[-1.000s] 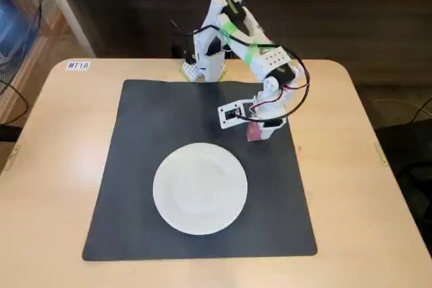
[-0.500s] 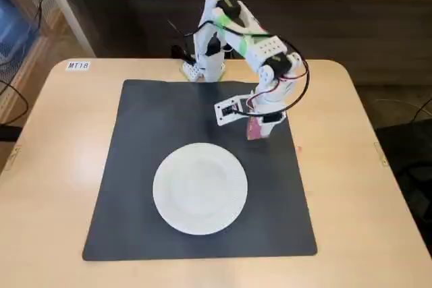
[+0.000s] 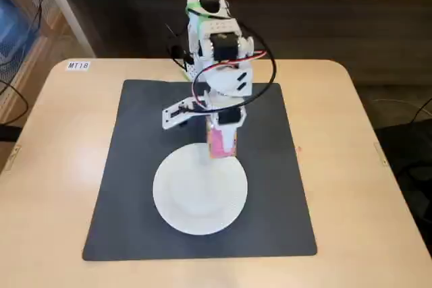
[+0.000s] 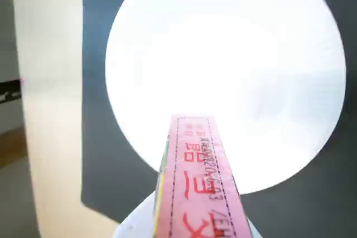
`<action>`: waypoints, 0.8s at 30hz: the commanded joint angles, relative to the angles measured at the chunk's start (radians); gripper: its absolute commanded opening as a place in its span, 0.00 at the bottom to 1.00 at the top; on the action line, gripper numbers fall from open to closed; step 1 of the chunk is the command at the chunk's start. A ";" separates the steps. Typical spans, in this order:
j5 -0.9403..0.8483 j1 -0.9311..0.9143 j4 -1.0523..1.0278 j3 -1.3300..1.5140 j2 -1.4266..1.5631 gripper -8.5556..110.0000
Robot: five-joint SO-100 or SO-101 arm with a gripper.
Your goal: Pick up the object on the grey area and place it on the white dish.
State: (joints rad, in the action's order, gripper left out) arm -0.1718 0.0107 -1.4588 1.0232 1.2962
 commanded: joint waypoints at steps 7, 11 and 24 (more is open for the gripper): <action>-0.115 -0.100 -0.229 -0.557 -0.359 0.07; -0.127 -0.115 -0.229 -0.558 -0.419 0.07; -0.149 -0.100 -0.229 -0.617 -0.555 0.07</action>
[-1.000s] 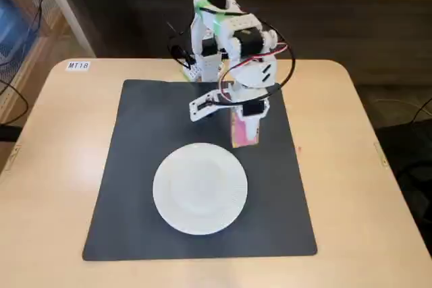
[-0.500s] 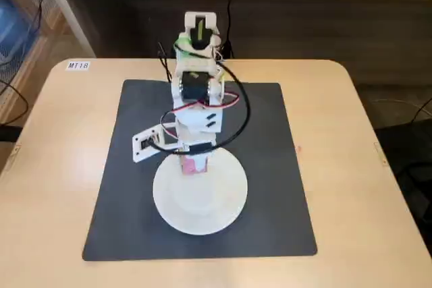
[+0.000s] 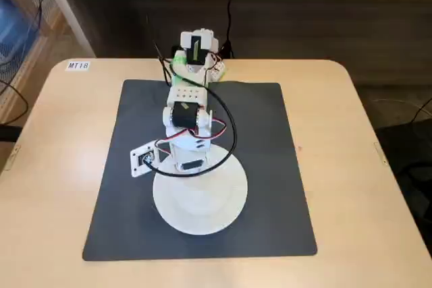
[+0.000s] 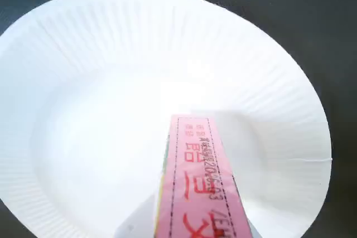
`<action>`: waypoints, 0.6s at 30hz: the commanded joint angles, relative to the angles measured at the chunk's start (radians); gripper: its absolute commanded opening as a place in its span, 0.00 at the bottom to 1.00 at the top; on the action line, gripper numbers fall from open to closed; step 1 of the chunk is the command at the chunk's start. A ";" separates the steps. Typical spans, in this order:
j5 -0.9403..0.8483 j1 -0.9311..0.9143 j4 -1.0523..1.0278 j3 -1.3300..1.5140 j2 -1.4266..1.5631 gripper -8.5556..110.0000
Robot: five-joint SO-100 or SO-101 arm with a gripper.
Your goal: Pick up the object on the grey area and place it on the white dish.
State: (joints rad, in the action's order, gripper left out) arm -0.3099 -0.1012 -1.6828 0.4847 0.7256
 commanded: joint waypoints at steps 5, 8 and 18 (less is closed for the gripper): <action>-0.015 0.015 -0.005 -0.118 -0.023 0.07; -0.017 0.014 -0.005 -0.126 -0.034 0.07; -0.017 0.017 -0.005 -0.152 -0.071 0.07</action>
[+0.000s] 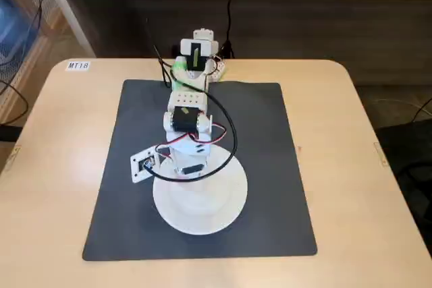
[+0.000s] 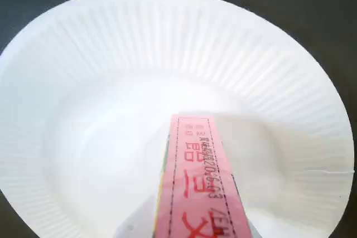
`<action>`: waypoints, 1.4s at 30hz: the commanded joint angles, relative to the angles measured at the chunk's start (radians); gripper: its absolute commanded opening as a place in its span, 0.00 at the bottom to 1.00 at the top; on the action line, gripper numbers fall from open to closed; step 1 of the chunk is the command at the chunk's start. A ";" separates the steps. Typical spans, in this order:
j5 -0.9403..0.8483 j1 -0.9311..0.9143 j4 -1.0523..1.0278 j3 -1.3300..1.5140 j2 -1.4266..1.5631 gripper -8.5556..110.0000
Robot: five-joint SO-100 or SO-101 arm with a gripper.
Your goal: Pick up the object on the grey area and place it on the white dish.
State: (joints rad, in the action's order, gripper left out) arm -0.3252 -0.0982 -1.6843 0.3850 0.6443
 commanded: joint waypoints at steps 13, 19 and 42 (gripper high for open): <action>-0.002 0.018 -0.011 -0.044 0.037 0.28; 0.002 0.018 -0.012 -0.037 0.051 0.34; 0.054 -0.018 -0.012 0.209 0.272 0.51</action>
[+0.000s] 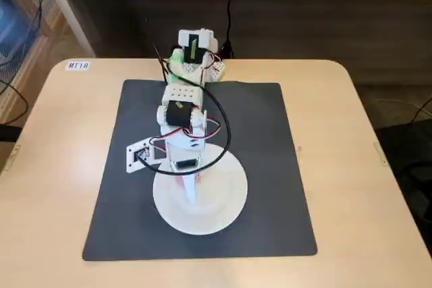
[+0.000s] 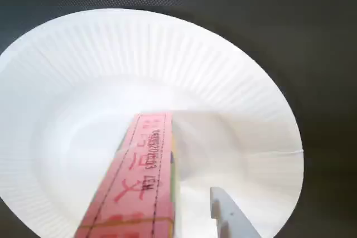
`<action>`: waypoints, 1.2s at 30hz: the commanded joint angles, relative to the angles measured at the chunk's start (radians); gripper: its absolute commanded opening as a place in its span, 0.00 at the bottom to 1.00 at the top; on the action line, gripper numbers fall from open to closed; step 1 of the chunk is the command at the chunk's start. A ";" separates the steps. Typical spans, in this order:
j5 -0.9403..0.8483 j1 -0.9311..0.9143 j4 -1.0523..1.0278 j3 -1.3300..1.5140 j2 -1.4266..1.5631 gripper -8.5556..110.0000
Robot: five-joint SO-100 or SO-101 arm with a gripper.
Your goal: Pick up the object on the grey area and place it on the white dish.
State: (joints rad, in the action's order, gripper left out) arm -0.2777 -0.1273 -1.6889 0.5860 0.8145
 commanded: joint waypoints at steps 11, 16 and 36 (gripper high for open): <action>0.017 -0.005 -0.008 0.158 0.242 0.55; 0.034 -0.009 -0.008 0.261 0.321 0.57; 0.158 -0.005 0.118 0.672 1.399 0.07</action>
State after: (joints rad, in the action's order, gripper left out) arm -0.1611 -0.1319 -1.6383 1.1689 2.0080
